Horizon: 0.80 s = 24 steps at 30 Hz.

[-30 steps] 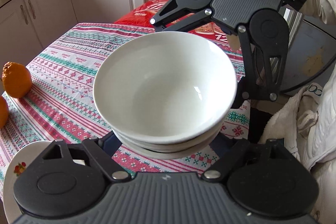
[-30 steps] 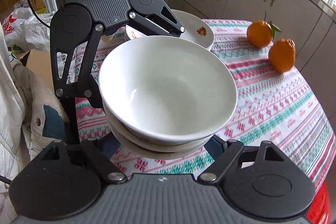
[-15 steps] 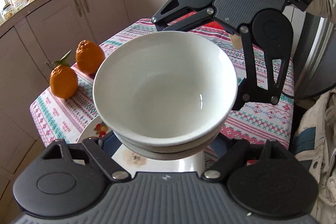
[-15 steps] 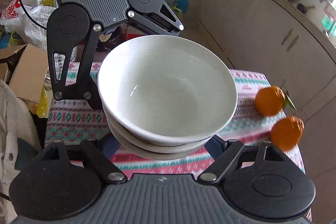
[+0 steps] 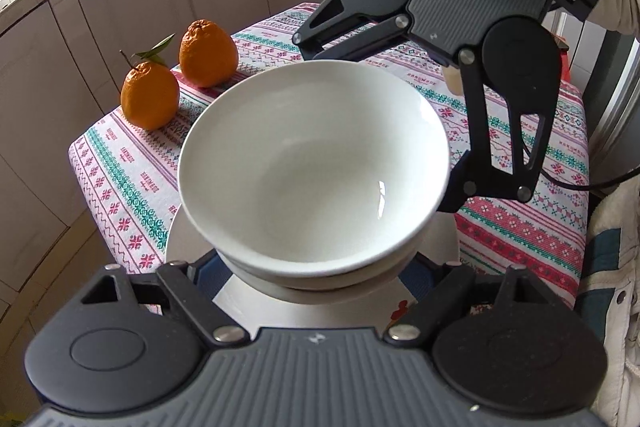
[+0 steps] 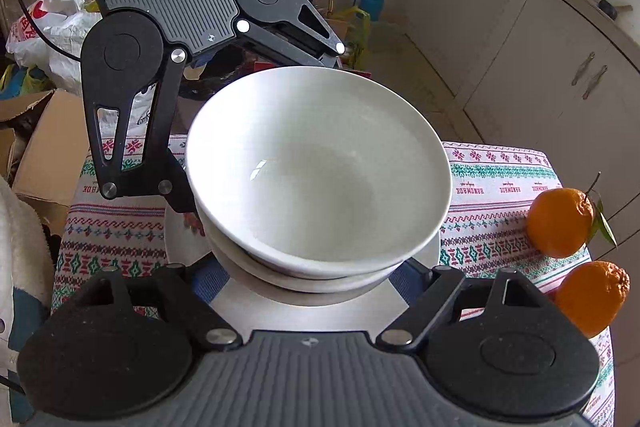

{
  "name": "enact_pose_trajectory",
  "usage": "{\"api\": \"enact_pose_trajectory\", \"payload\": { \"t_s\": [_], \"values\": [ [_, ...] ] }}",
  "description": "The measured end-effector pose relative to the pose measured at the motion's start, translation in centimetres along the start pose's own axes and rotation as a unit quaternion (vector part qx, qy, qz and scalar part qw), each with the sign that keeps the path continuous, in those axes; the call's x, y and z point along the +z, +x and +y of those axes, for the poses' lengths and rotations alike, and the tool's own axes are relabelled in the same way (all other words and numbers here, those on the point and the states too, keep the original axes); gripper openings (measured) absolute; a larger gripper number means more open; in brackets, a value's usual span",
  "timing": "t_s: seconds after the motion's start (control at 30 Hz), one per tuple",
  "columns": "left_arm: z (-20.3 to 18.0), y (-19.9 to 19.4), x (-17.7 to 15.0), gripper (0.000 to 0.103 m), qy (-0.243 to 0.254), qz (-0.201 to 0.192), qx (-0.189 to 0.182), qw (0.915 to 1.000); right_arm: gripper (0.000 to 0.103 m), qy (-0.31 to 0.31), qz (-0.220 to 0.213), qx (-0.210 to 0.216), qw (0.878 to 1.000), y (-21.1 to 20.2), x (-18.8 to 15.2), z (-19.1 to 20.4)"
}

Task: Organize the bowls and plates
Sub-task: 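Carry the bowl stack with the right tool over the white plate stack, then lower the bowl stack onto the plates and open the right tool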

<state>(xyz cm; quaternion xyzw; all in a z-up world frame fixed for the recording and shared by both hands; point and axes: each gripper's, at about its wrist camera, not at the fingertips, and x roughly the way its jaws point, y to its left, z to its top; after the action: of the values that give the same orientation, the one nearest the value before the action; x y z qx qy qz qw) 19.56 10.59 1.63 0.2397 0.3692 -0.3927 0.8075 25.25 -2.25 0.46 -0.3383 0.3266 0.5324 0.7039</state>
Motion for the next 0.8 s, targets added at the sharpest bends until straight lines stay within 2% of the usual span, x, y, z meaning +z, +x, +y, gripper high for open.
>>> {"api": "enact_pose_trajectory", "payload": {
  "t_s": [0.37, 0.53, 0.7, 0.8],
  "values": [
    [0.7, 0.4, -0.2, 0.087, -0.012, -0.003, 0.000, 0.9999, 0.088, 0.022, -0.007, 0.013, 1.000, 1.2, -0.5, -1.3],
    [0.3, 0.0, -0.3, 0.088, -0.013, -0.011, 0.017, 0.9997, 0.089, 0.042, -0.012, 0.016, 0.999, 1.4, -0.9, -1.7],
    [-0.2, -0.2, -0.8, 0.094, -0.032, -0.020, 0.026, 0.9990, 0.101, 0.038, -0.011, 0.005, 0.999, 1.3, -1.1, -0.8],
    [-1.0, -0.8, -1.1, 0.095, -0.040, -0.030, 0.048, 0.9976, 0.101, 0.042, -0.007, -0.015, 0.999, 0.8, -1.5, -0.1]
  ]
}}
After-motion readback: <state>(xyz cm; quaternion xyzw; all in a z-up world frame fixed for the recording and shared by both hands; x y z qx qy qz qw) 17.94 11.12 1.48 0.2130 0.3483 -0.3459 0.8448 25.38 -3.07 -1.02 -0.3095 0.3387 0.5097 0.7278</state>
